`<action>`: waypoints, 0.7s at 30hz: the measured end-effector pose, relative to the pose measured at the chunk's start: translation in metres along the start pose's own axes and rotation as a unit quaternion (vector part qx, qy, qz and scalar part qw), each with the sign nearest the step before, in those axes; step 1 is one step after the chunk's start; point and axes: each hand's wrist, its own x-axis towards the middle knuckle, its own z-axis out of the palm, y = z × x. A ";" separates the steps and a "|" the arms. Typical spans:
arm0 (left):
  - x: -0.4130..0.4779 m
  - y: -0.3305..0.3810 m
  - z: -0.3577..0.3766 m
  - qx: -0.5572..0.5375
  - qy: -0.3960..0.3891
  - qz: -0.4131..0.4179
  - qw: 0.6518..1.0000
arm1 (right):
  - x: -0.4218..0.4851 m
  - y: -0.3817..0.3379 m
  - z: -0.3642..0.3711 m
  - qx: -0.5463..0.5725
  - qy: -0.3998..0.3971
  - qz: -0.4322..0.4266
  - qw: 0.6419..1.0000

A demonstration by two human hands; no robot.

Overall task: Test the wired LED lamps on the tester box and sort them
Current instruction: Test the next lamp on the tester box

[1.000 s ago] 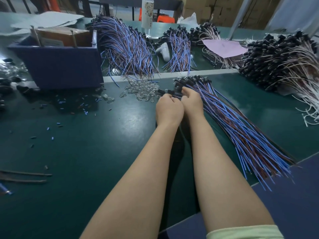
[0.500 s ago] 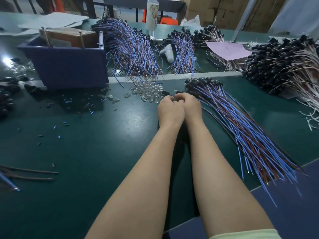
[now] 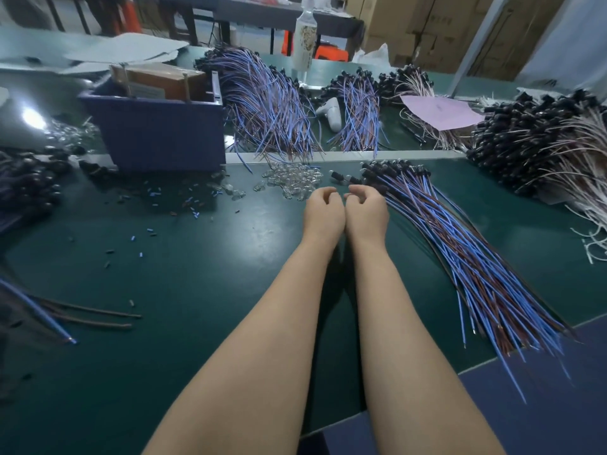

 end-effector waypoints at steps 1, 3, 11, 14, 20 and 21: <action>-0.004 0.000 -0.008 -0.023 0.009 -0.002 1.000 | -0.007 -0.006 0.004 0.021 -0.004 -0.003 1.000; -0.011 0.001 -0.028 -0.050 0.051 0.006 0.997 | -0.022 -0.018 0.016 0.055 -0.022 -0.012 0.998; -0.031 0.034 -0.174 -0.078 0.277 0.128 0.949 | -0.114 -0.087 0.112 0.087 -0.250 -0.130 0.956; -0.042 0.038 -0.228 -0.099 0.352 0.129 0.922 | -0.151 -0.108 0.146 0.011 -0.372 -0.168 0.913; -0.059 0.037 -0.292 -0.147 0.458 0.086 0.872 | -0.200 -0.134 0.187 -0.046 -0.470 -0.199 0.859; -0.060 0.037 -0.297 -0.159 0.460 0.075 0.870 | -0.203 -0.136 0.191 -0.064 -0.475 -0.217 0.850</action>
